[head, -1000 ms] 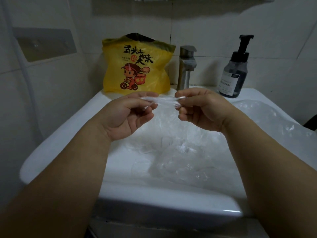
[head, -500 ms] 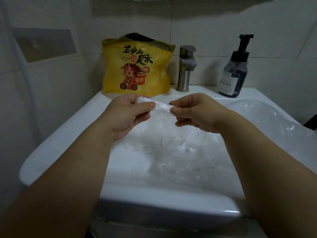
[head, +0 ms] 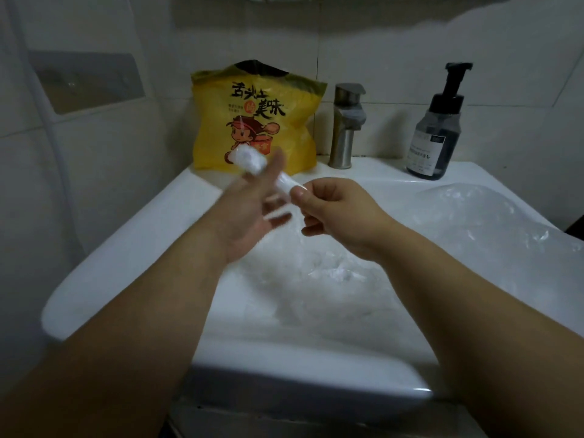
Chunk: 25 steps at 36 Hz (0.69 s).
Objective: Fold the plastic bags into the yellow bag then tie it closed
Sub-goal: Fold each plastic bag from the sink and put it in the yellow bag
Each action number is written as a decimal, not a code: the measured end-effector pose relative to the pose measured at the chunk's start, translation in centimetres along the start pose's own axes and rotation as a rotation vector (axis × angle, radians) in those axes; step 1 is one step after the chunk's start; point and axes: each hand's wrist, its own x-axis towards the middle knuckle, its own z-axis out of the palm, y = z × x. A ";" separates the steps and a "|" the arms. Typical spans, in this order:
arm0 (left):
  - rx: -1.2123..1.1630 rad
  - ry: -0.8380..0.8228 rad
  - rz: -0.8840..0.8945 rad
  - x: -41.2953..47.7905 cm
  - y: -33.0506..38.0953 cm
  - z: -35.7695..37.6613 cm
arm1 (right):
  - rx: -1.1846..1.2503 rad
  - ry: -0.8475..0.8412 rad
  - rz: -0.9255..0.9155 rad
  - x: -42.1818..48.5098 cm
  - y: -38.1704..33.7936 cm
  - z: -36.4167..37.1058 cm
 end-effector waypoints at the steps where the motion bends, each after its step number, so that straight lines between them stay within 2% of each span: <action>1: 0.099 -0.085 -0.030 -0.2 -0.4 0.4 | -0.001 -0.018 0.001 0.0 0.2 0.2; 2: 0.188 -0.143 -0.042 -0.4 -0.8 0.8 | -0.017 -0.032 -0.002 0.0 0.3 0.4; 4: 0.244 -0.142 -0.048 -0.4 -1.0 1.5 | -0.062 -0.046 -0.013 -0.2 0.3 0.6; 7: 0.221 -0.056 -0.030 0.1 -1.0 1.3 | -0.083 -0.078 -0.051 -0.5 0.1 0.8; 10: 0.136 -0.019 0.006 0.4 -0.5 0.9 | -0.082 -0.035 -0.033 -0.5 0.0 0.7; 13: -0.045 0.146 0.047 0.6 0.3 0.6 | -0.073 -0.020 0.003 -0.3 -0.1 0.5; 18: -0.087 0.344 0.125 0.8 0.4 0.4 | -0.050 -0.048 0.021 -0.3 -0.2 0.5; 23: -0.003 0.500 0.172 1.0 0.2 -0.2 | -0.063 -0.059 0.040 -0.4 -0.1 0.1; 25: 0.280 0.587 0.228 0.9 0.0 -0.7 | -0.091 -0.071 0.042 -0.4 0.1 0.0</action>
